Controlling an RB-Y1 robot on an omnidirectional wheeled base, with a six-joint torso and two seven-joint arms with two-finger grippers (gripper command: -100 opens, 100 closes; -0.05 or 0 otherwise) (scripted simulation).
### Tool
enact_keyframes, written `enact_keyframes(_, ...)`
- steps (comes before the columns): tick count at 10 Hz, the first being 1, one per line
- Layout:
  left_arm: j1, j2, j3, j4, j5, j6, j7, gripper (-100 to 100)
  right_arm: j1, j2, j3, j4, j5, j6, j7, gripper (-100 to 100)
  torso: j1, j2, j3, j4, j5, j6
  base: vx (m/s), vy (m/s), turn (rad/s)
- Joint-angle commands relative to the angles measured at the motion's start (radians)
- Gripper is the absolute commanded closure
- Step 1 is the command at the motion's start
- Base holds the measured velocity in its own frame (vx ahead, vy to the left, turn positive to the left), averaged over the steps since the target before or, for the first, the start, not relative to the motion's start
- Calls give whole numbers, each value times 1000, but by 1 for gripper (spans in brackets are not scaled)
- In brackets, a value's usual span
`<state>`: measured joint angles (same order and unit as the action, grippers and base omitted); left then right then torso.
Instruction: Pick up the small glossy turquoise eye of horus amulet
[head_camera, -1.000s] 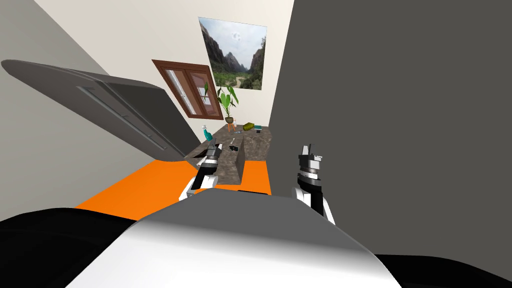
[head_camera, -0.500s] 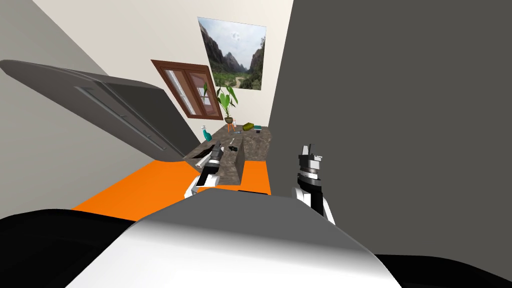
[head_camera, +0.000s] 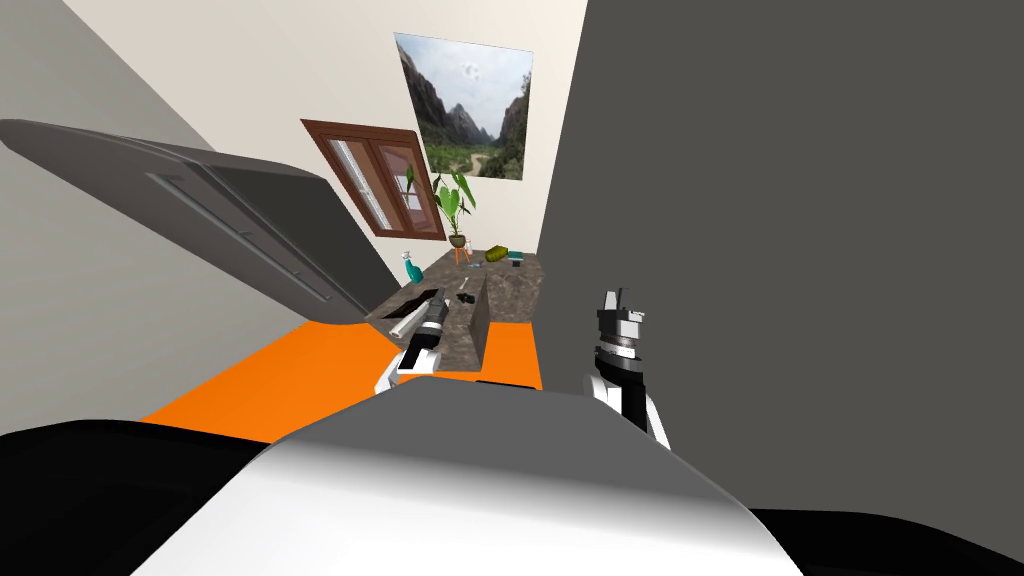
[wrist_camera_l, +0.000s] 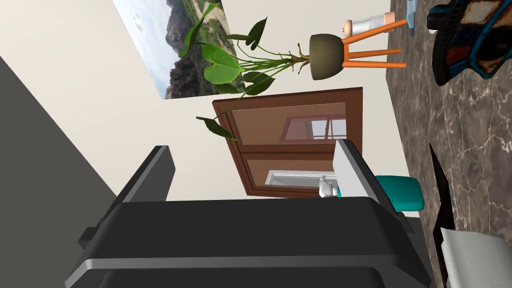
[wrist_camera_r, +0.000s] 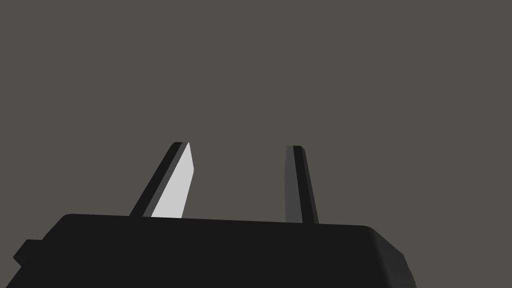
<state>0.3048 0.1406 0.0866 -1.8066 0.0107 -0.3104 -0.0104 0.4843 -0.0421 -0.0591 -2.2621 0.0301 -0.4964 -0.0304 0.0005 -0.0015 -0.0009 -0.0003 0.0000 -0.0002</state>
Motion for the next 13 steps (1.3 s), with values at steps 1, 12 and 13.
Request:
enact_keyframes(1,-19,-6,2,40,-11,9,-15,-100,0,0,0,0,0,0,0,0,0,0,0,0,0,0,31,11,8)
enact_keyframes(12,-83,-21,10,277,-66,29,-98,-100,0,0,0,0,0,0,0,0,1,-4,-2,-1,0,0,61,21,-2)
enact_keyframes(13,-85,-23,10,292,-69,31,-102,-100,0,0,0,0,0,0,0,0,1,-4,-2,-1,0,0,85,15,-14)
